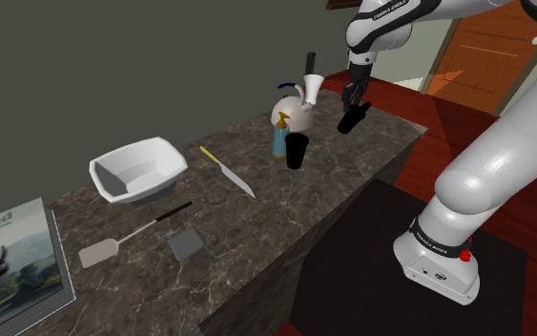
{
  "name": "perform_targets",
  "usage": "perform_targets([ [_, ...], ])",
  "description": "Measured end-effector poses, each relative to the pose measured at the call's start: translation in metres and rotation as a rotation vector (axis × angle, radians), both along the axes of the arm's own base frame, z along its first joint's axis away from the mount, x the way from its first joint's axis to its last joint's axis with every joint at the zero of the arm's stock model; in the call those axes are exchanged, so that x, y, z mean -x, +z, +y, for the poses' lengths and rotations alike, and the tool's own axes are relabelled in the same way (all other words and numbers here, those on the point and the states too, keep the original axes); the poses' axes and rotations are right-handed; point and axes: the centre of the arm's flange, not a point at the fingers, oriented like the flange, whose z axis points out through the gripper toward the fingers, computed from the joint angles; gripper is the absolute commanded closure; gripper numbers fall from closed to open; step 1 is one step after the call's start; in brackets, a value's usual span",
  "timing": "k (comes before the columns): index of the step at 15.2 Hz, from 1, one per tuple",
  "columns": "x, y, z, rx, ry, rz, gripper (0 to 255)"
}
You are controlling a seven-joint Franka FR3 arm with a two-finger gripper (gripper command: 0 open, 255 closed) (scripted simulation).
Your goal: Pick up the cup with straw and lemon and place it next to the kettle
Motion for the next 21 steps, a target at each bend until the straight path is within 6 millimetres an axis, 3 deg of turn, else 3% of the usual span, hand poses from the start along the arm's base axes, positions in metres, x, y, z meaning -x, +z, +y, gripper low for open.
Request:
perform_targets([
  [7, 0.0, -0.038, 0.0, 0.0, 0.0, 0.0, 255],
  [14, 0.0, -0.044, 0.0, 0.0, 0.0, 0.0, 255],
  [15, 0.0, -0.044, 0.0, 0.0, 0.0, -0.001, 0],
  [21, 0.0, -0.044, 0.0, 0.0, 0.0, -0.001, 0],
])
